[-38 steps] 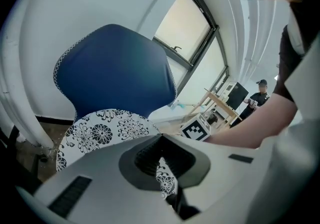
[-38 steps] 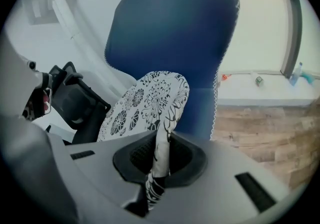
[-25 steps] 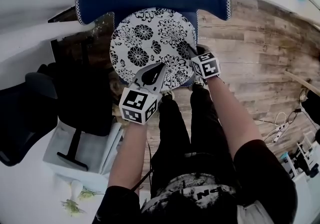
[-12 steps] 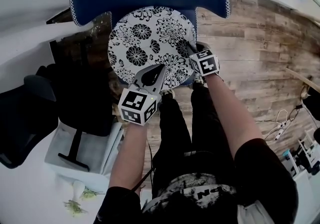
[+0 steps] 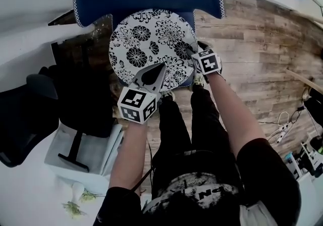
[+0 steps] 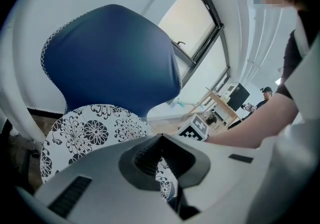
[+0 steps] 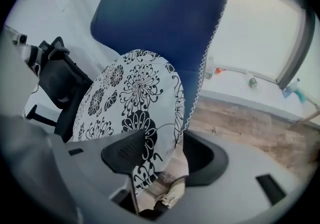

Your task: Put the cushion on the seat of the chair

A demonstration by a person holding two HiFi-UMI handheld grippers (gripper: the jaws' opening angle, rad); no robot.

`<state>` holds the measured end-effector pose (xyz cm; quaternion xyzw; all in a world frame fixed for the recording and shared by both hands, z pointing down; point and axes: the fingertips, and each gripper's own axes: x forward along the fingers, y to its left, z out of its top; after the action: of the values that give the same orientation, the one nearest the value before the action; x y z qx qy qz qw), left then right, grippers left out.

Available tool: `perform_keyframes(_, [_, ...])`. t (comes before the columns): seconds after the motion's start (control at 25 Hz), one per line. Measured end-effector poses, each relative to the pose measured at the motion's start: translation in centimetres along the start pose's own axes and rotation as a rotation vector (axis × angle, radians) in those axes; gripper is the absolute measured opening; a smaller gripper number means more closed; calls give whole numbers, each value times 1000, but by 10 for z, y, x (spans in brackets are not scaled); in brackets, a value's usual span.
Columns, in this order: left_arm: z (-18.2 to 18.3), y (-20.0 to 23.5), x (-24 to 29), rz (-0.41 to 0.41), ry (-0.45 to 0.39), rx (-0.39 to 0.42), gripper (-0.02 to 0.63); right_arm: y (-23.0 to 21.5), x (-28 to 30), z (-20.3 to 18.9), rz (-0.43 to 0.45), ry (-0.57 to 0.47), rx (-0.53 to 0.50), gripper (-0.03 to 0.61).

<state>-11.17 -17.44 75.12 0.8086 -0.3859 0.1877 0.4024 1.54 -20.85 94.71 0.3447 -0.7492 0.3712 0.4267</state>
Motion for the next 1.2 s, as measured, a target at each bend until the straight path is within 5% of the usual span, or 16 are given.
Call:
perform_keyframes(0.36, [28, -17, -16, 19, -25, 41, 15, 3, -47, 21, 17, -47, -27, 229])
perform_keyframes(0.64, [65, -27, -45, 43, -55, 98, 15, 34, -111, 66, 67, -179, -88, 222])
perform_keyframes(0.88, [109, -47, -83, 39, -201, -2, 15, 79, -180, 102, 127, -295, -176, 52])
perform_keyframes(1.2, [121, -67, -147, 89, -204, 124, 15, 159, -268, 124, 209, -389, -295, 18])
